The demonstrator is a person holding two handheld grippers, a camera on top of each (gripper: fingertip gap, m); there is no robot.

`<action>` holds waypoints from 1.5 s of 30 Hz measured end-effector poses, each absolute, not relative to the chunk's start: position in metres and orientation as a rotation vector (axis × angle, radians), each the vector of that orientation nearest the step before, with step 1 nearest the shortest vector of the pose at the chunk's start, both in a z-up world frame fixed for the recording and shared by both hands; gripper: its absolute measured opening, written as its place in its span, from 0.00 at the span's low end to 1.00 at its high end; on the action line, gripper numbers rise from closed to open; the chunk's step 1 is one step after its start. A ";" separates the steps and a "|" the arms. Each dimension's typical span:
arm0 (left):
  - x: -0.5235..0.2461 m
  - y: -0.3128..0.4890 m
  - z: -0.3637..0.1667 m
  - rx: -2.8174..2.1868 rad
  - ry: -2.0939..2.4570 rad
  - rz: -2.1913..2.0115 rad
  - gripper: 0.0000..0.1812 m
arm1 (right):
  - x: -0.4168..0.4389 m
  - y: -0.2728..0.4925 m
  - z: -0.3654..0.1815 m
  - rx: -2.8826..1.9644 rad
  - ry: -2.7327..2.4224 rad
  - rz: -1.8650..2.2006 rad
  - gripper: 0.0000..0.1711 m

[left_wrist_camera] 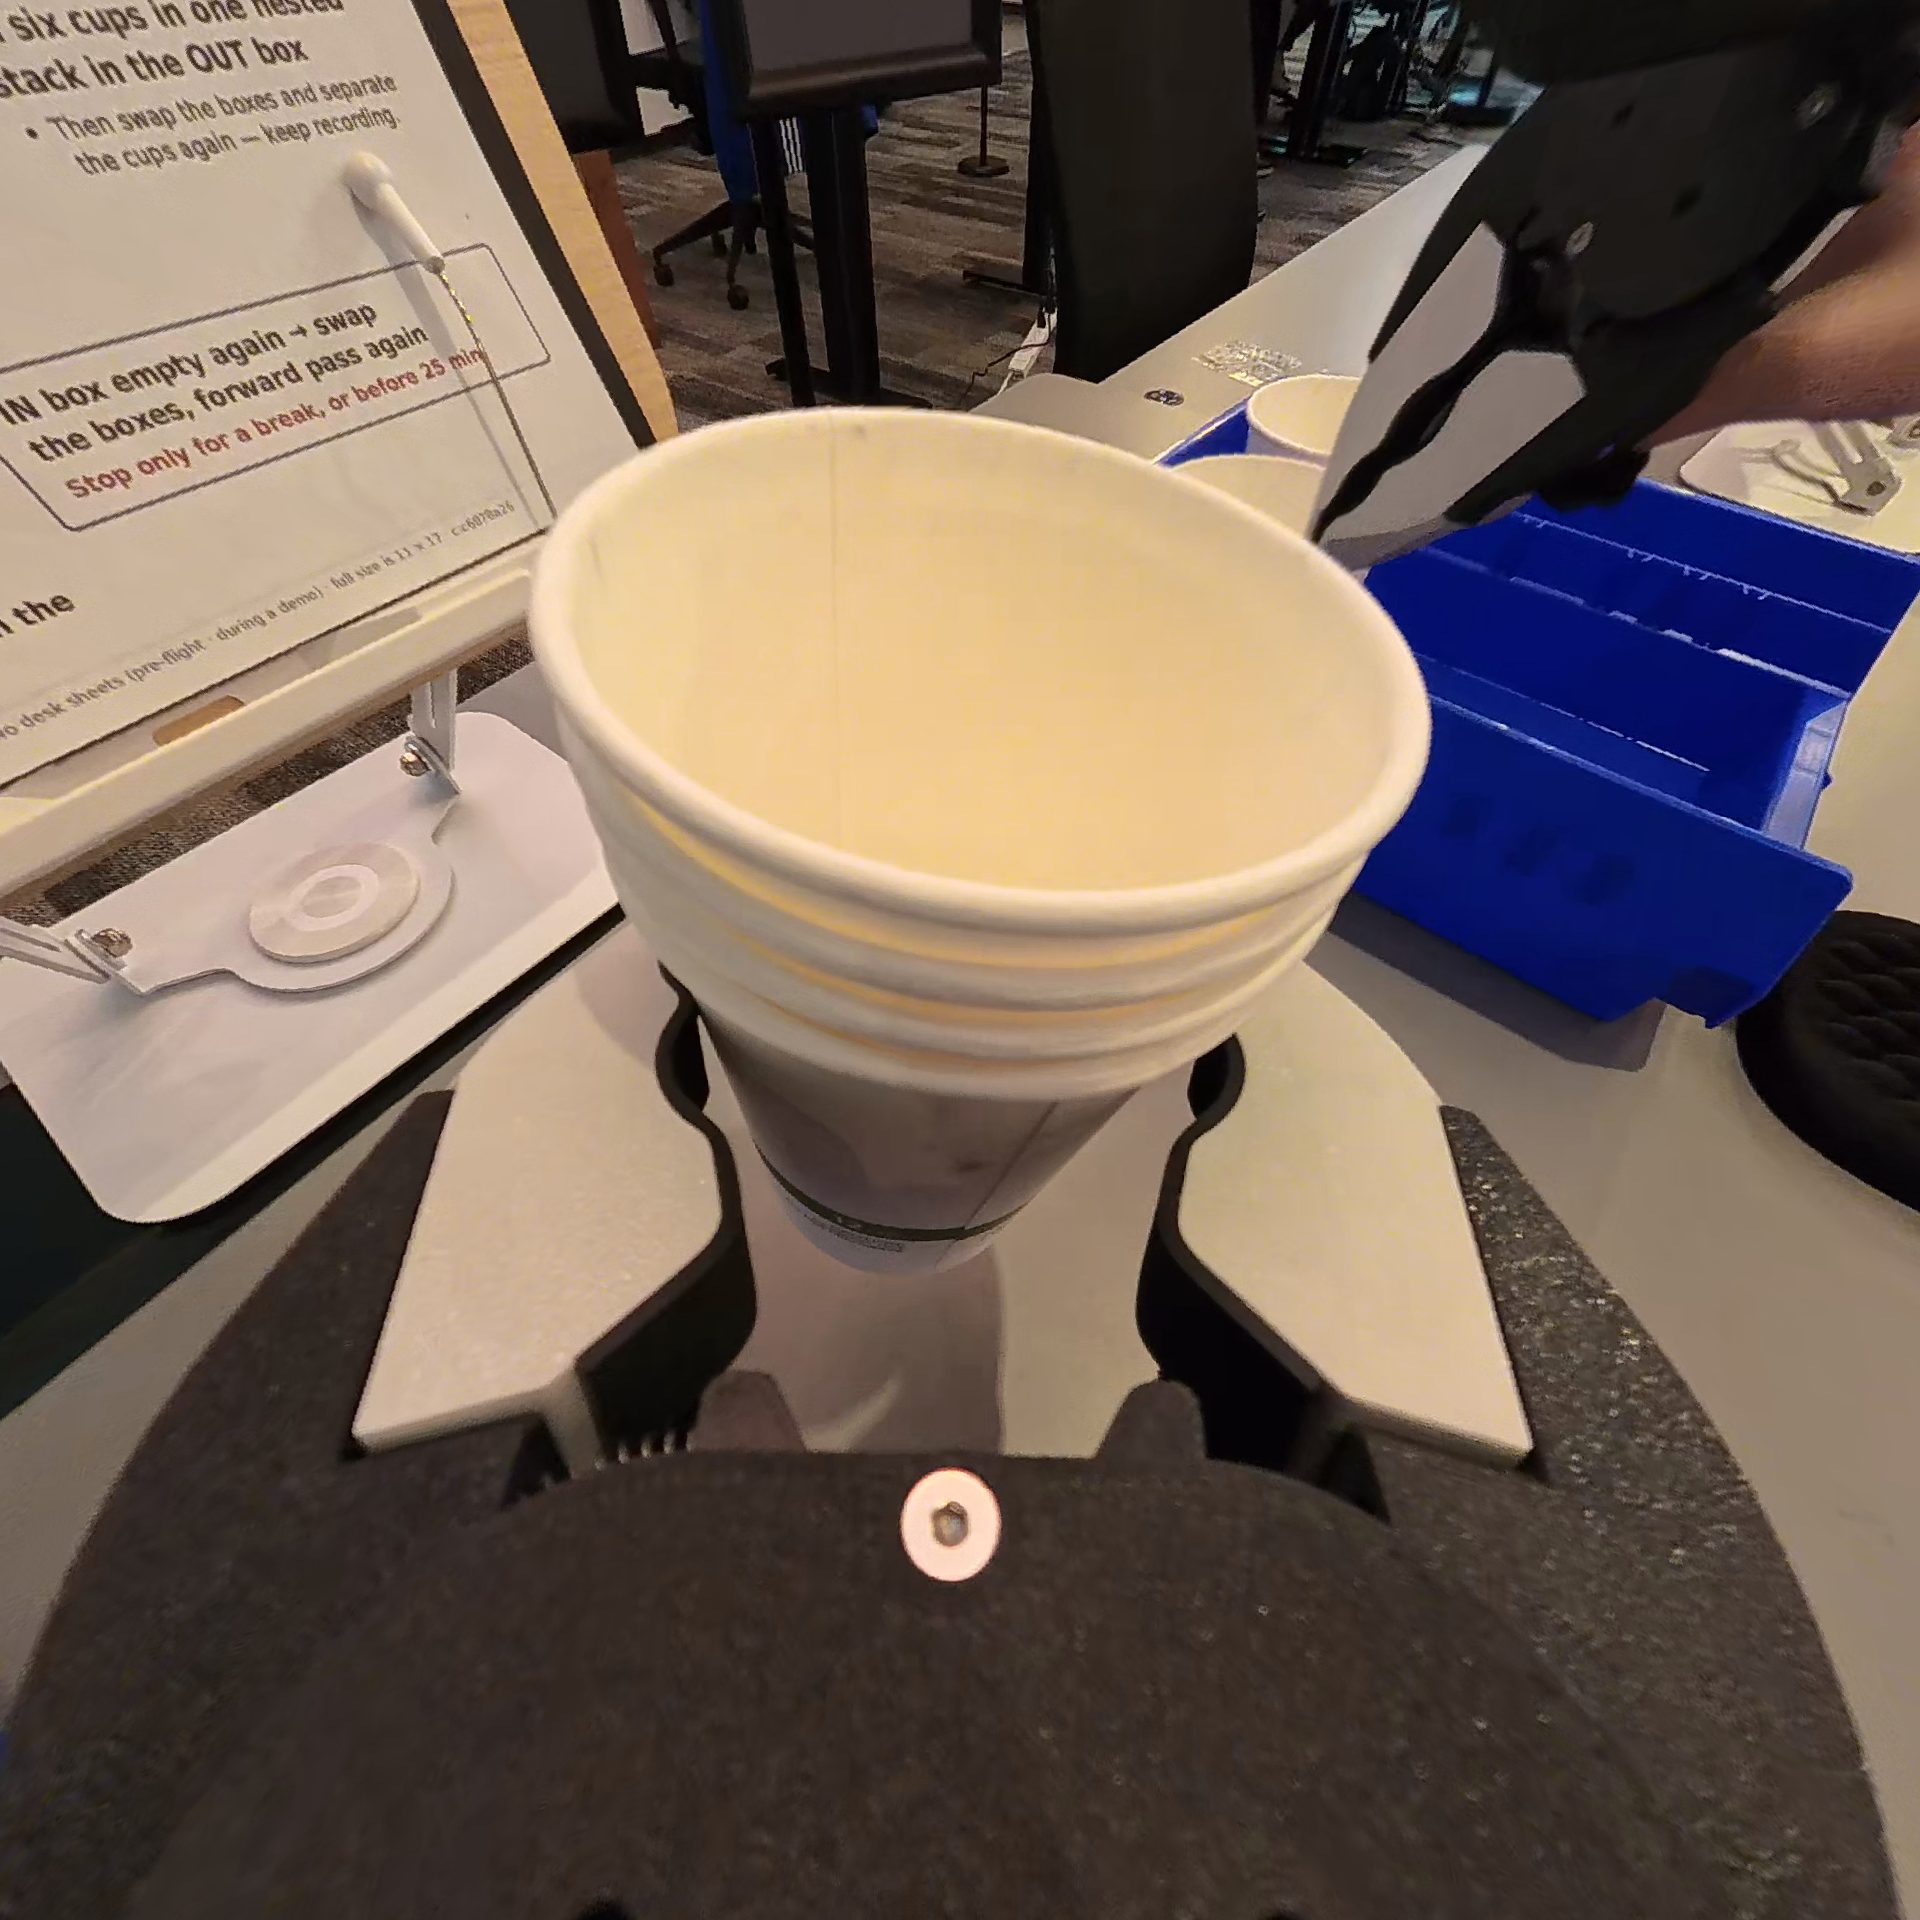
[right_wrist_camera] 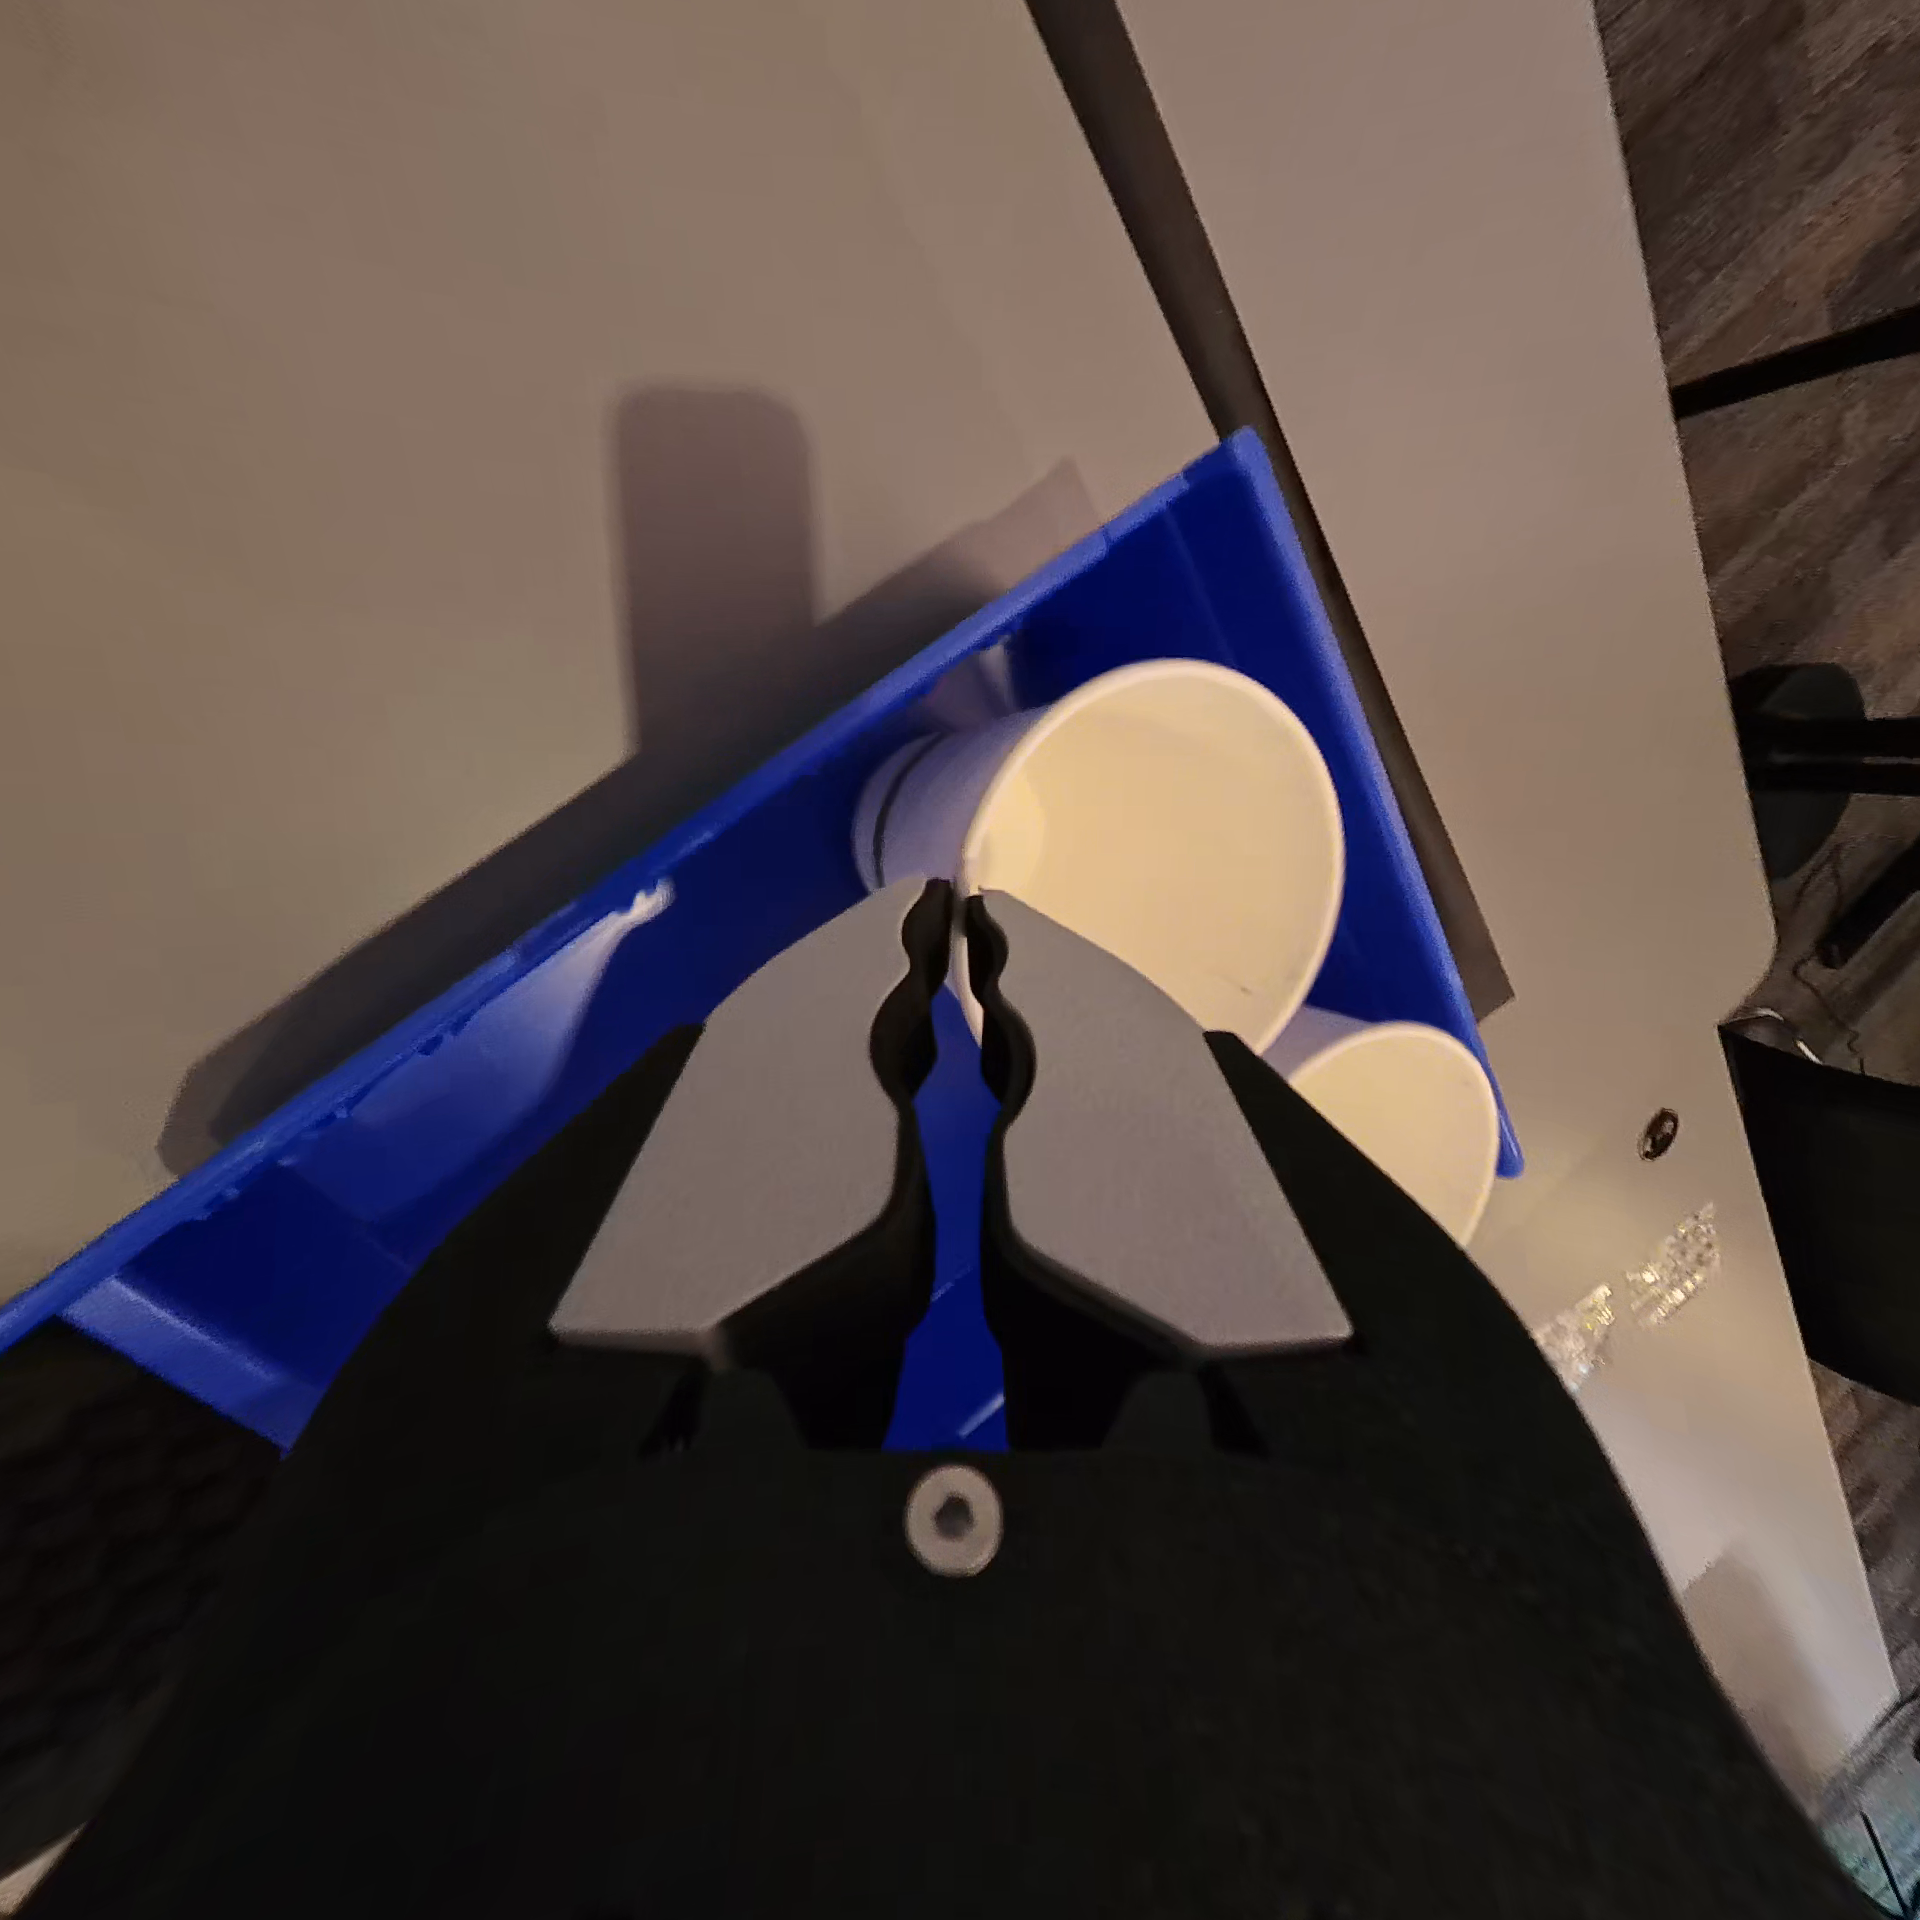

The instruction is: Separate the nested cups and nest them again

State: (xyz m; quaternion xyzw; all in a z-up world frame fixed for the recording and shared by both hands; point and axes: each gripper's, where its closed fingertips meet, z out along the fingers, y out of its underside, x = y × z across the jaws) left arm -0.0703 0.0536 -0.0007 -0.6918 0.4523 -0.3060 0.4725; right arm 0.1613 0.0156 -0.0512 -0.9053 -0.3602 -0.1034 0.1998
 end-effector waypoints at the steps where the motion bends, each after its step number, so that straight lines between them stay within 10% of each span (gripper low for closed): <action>1: -0.071 0.054 0.000 -1.693 1.105 -0.751 0.51 | 0.160 0.018 -0.053 -2.525 -1.005 -0.283 0.02; 19: -0.069 0.052 -0.001 -1.690 1.119 -0.755 0.51 | 0.153 0.032 -0.054 -2.484 -1.032 -0.300 0.02; 24: -0.068 0.051 0.000 -1.687 1.127 -0.754 0.51 | 0.141 0.040 -0.023 -2.333 -0.997 -0.362 0.20; 33: -0.063 0.045 -0.007 -1.693 1.169 -0.738 0.51 | -0.050 -0.011 0.084 -1.821 -1.400 0.084 0.11; 45: -0.061 0.039 -0.005 -1.667 1.207 -0.703 0.51 | -0.084 -0.008 0.048 -1.921 -1.581 0.012 0.02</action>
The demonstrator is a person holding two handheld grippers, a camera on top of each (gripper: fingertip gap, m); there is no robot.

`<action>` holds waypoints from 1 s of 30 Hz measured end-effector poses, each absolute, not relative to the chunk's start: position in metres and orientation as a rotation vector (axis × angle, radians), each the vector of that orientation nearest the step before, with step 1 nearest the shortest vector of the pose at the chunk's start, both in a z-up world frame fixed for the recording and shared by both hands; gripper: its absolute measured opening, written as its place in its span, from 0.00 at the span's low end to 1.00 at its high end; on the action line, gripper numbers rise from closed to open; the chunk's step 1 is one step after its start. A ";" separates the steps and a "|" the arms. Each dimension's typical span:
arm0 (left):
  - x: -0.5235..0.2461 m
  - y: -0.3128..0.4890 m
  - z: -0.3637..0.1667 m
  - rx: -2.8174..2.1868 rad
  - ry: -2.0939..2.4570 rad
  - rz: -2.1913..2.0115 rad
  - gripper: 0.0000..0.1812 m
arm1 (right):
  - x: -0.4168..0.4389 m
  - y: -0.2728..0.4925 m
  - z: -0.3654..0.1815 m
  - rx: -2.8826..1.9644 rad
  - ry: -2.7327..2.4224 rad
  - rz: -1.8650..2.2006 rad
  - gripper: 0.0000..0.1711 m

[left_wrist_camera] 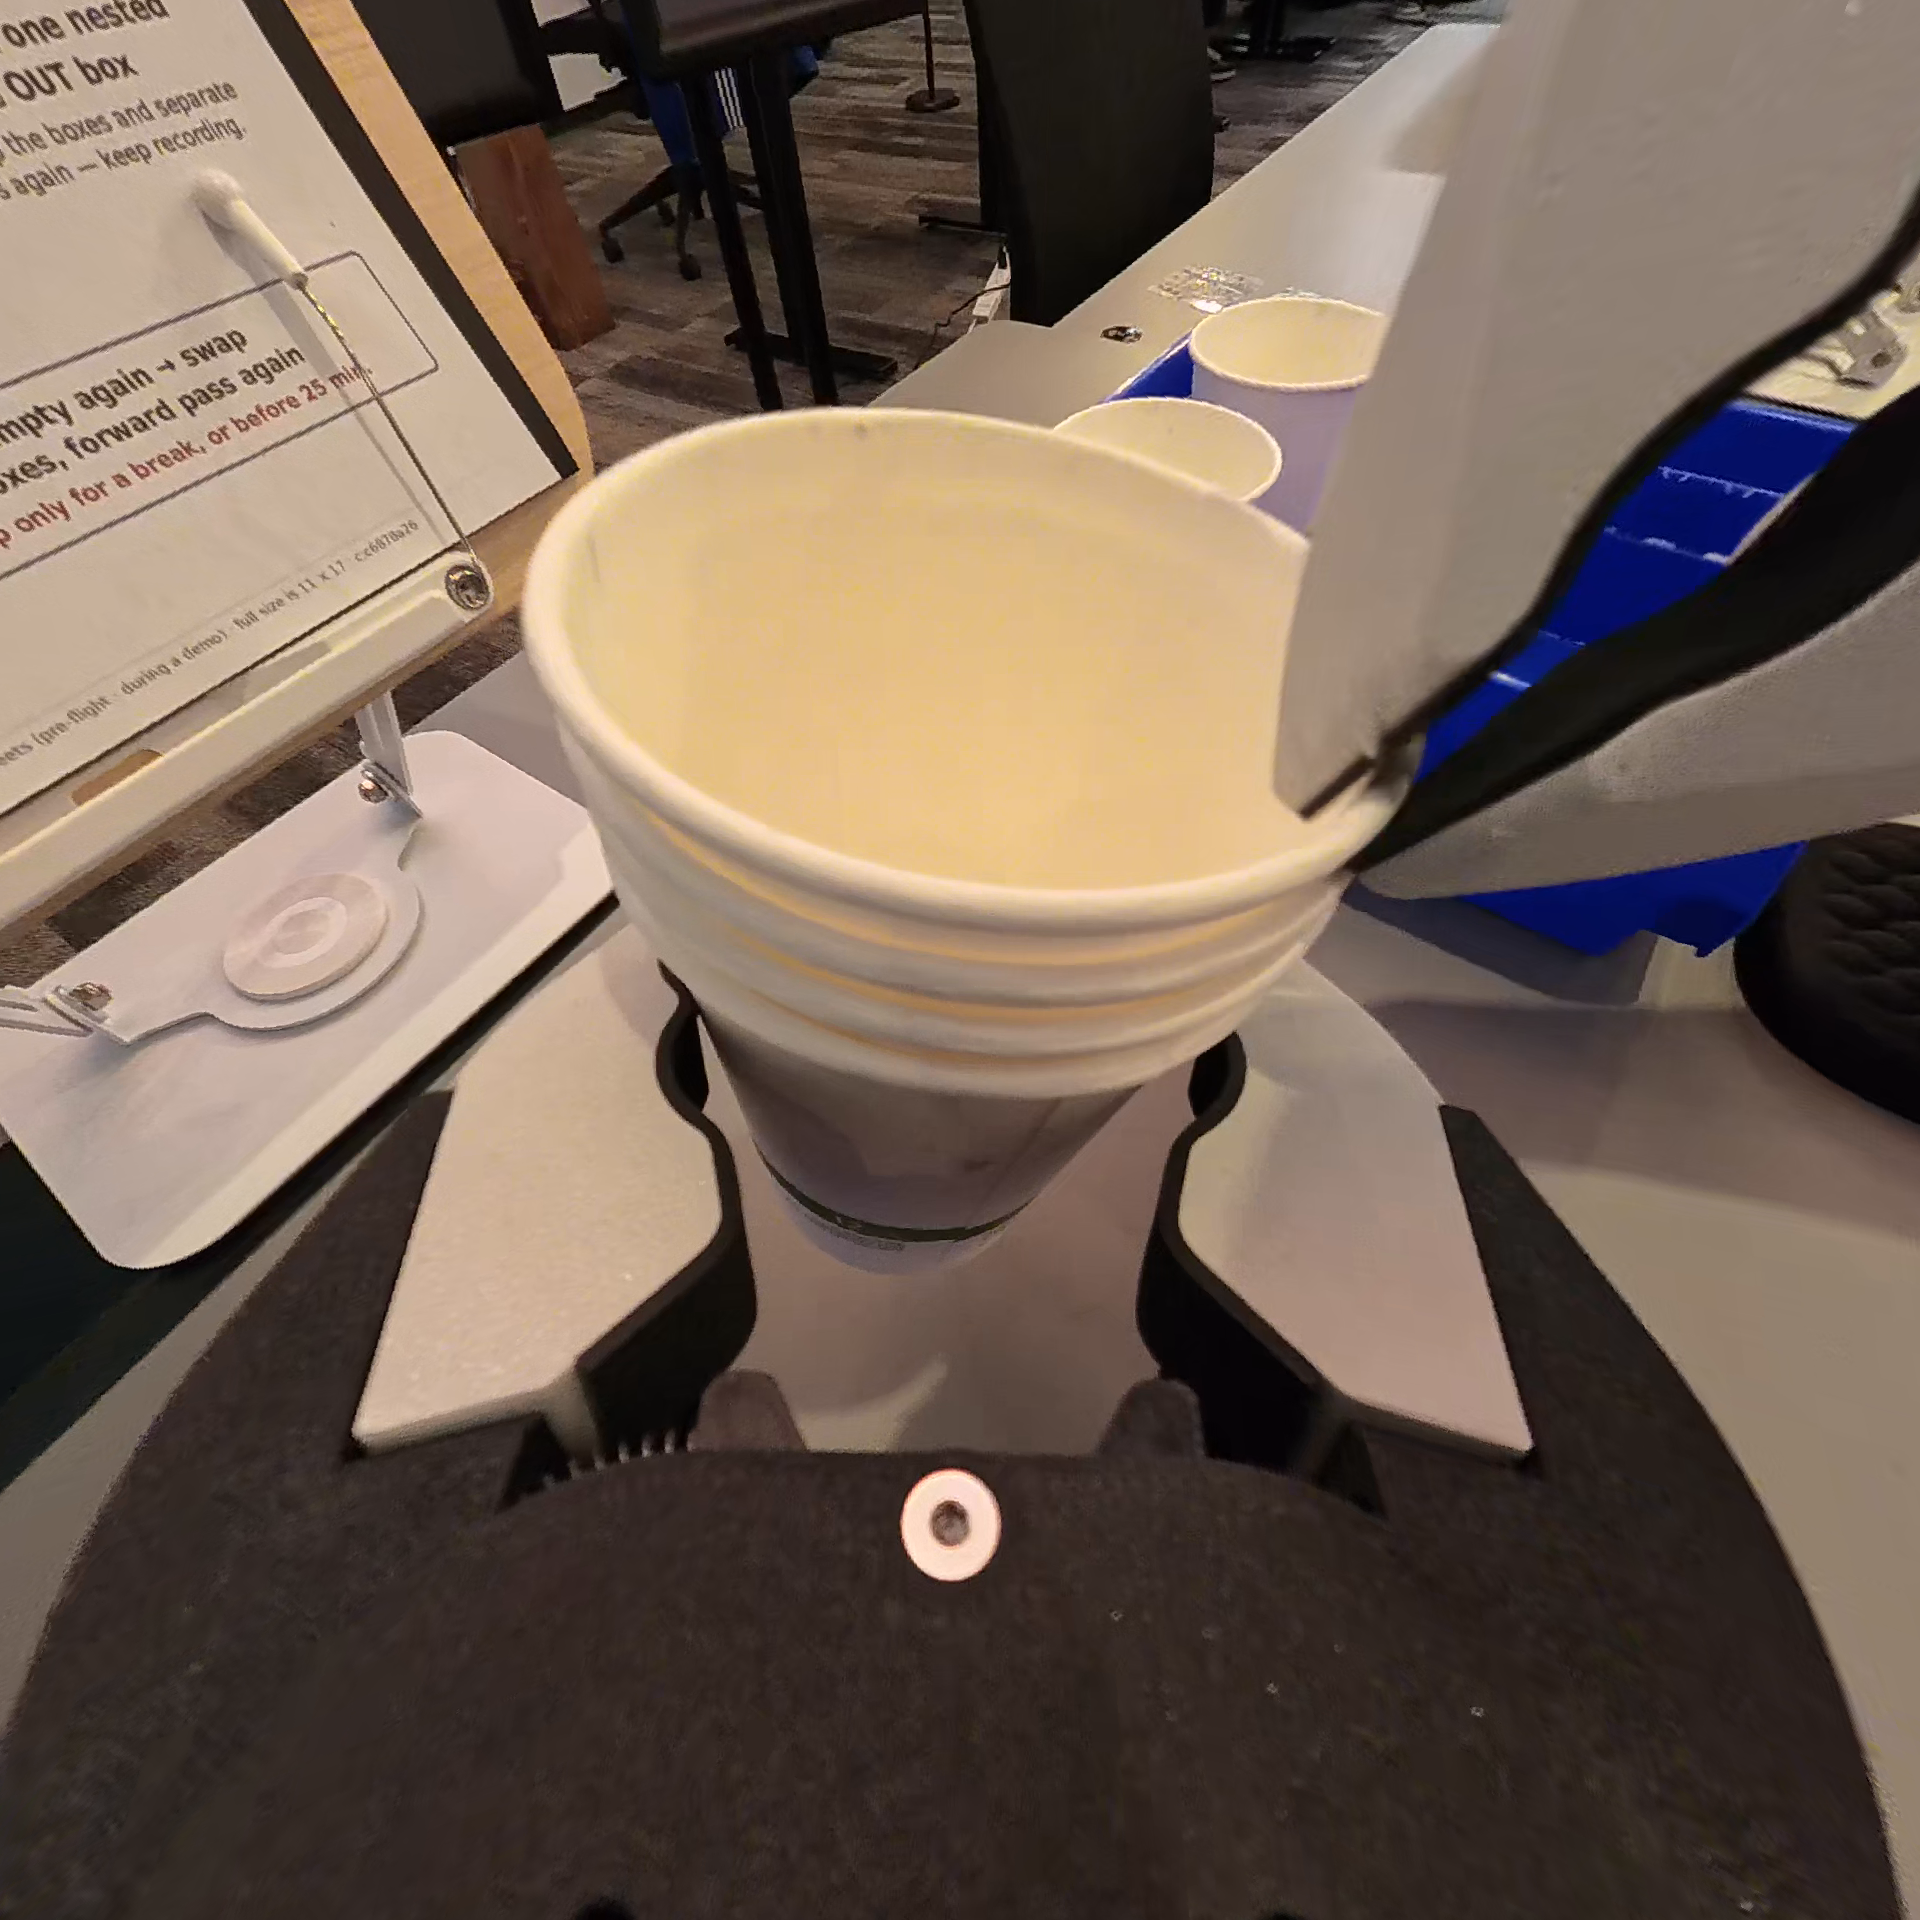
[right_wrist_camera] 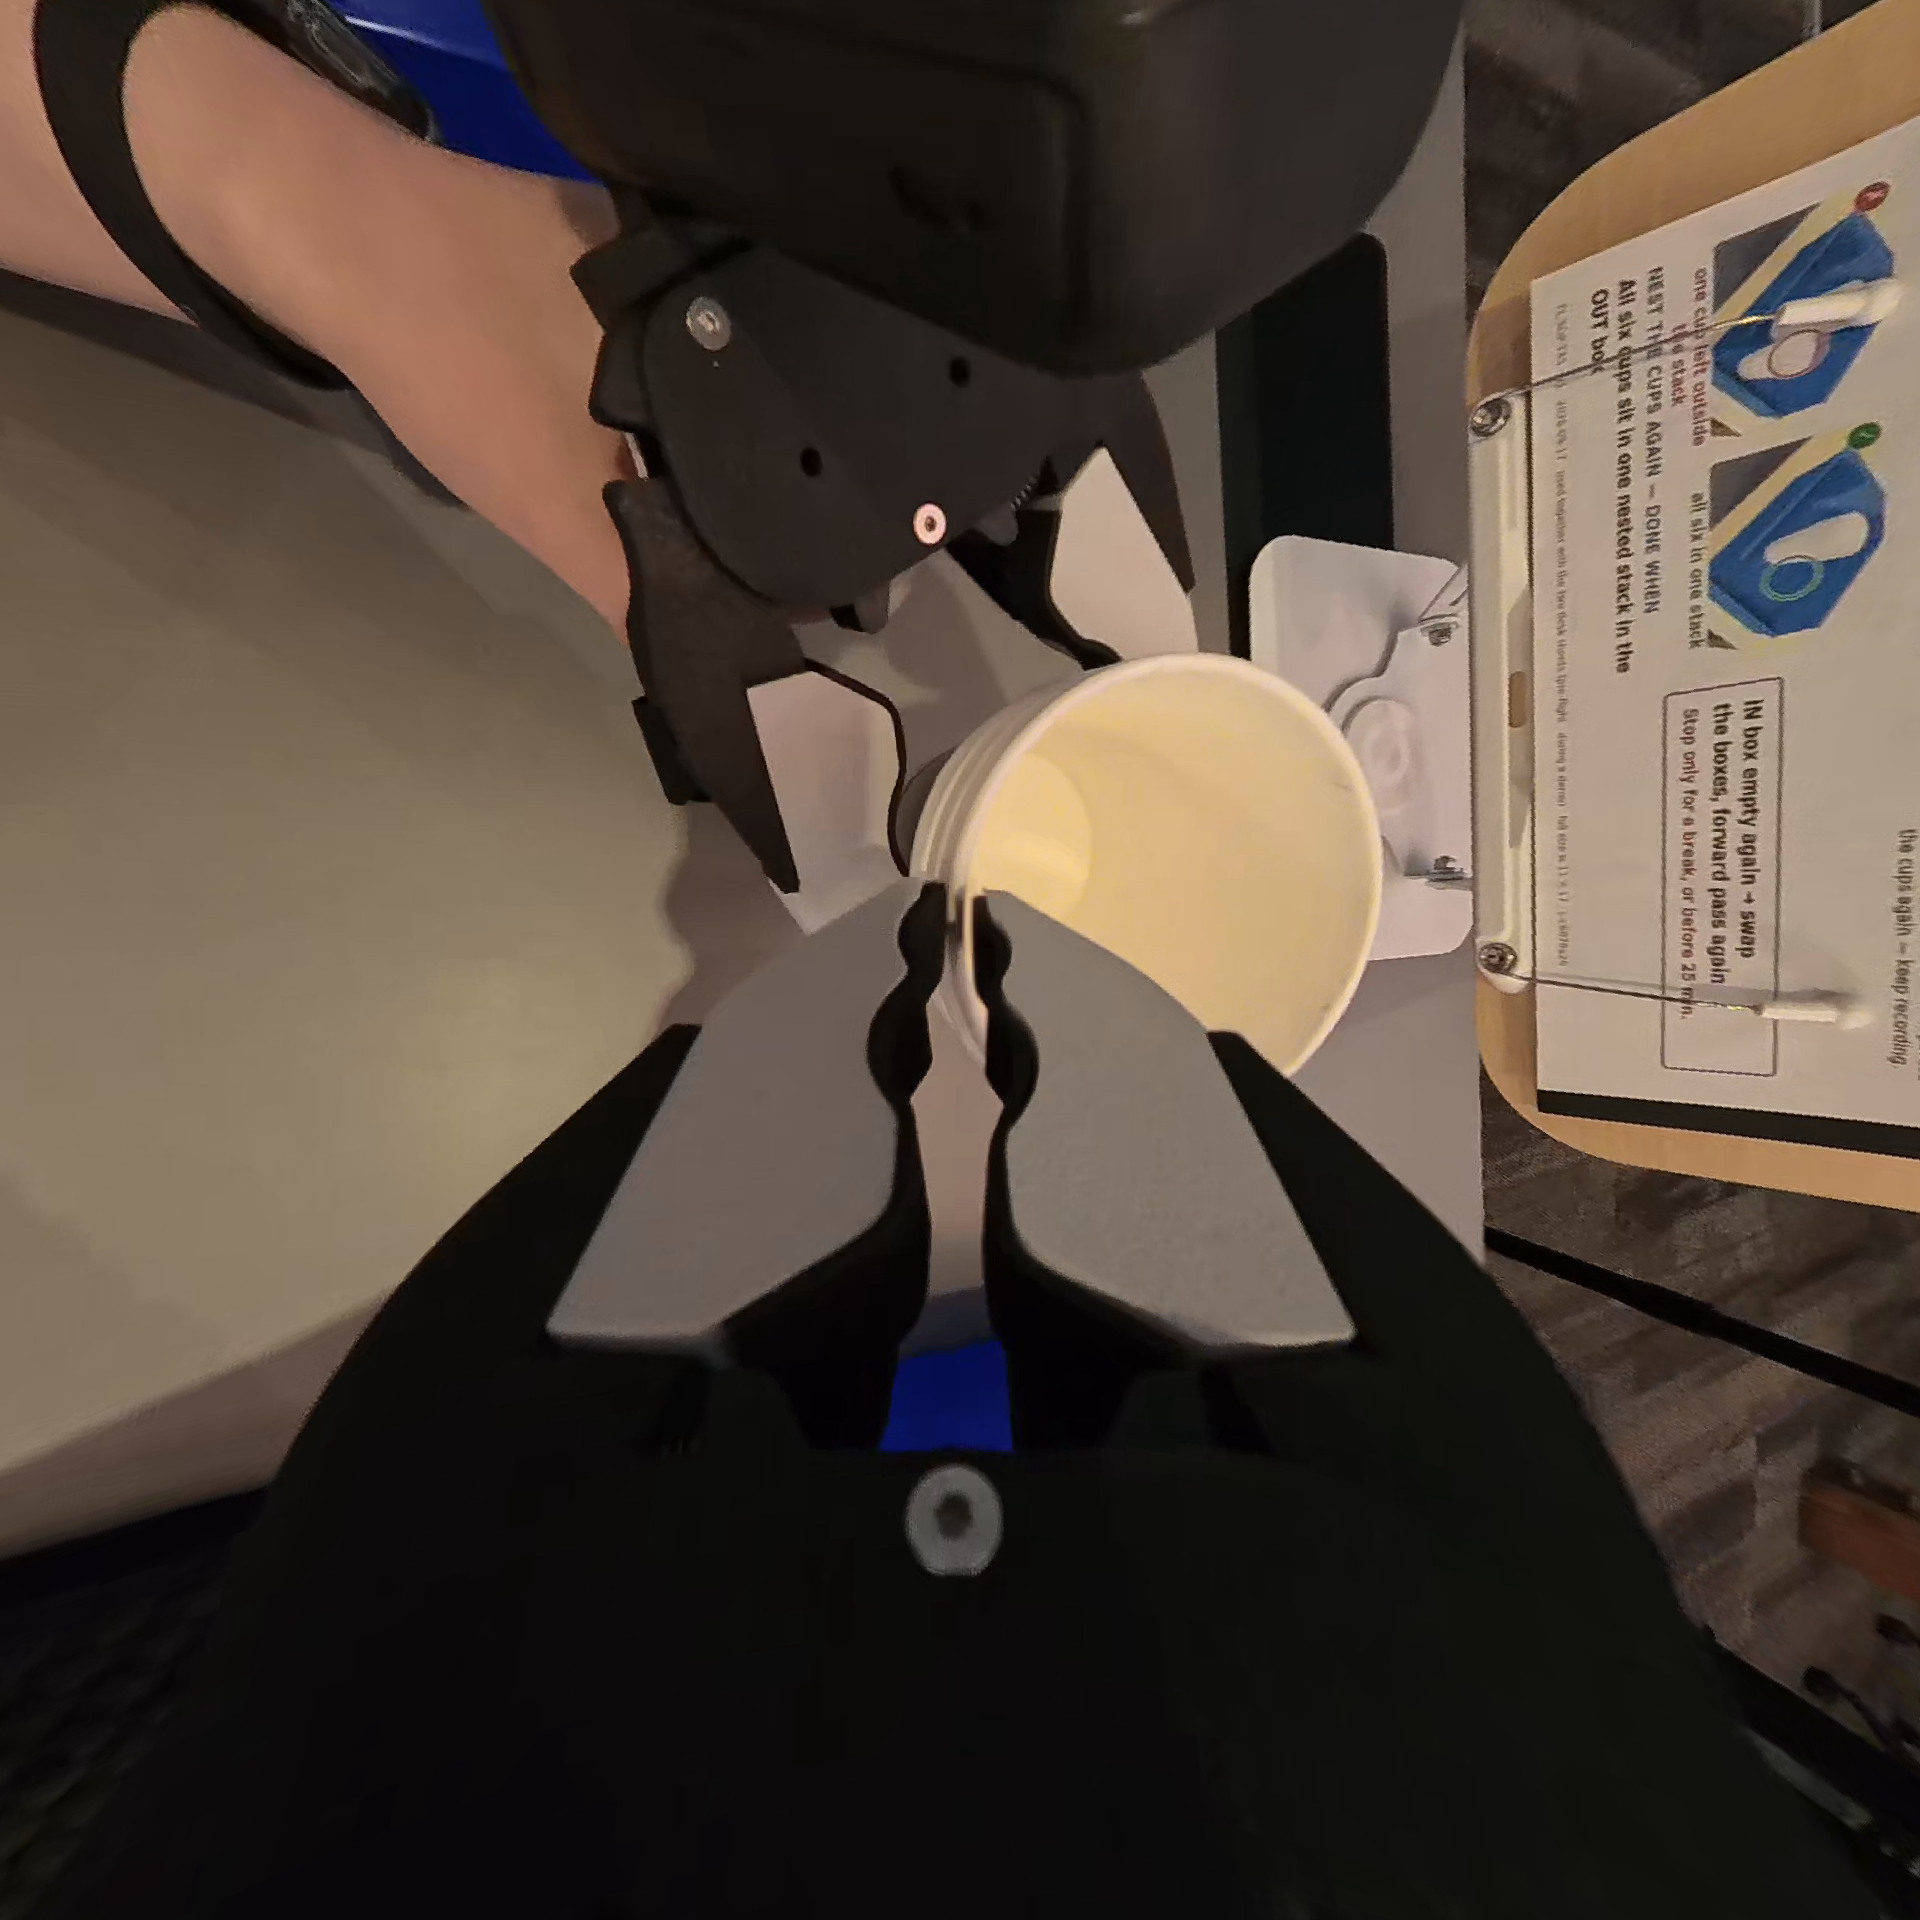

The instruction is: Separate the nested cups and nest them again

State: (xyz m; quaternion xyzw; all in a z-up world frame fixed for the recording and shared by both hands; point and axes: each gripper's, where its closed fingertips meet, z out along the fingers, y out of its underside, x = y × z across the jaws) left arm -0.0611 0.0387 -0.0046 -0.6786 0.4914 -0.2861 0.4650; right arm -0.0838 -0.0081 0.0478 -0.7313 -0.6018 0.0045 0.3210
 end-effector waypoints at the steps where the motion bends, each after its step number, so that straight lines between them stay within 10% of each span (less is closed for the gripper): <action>1: -0.061 0.039 -0.004 -1.665 1.208 -0.705 0.51 | -0.085 -0.009 0.048 -1.924 -1.581 0.024 0.02; 30: -0.064 0.044 -0.006 -1.686 1.191 -0.723 0.51 | 0.002 -0.038 0.173 -1.867 -1.236 -0.060 0.02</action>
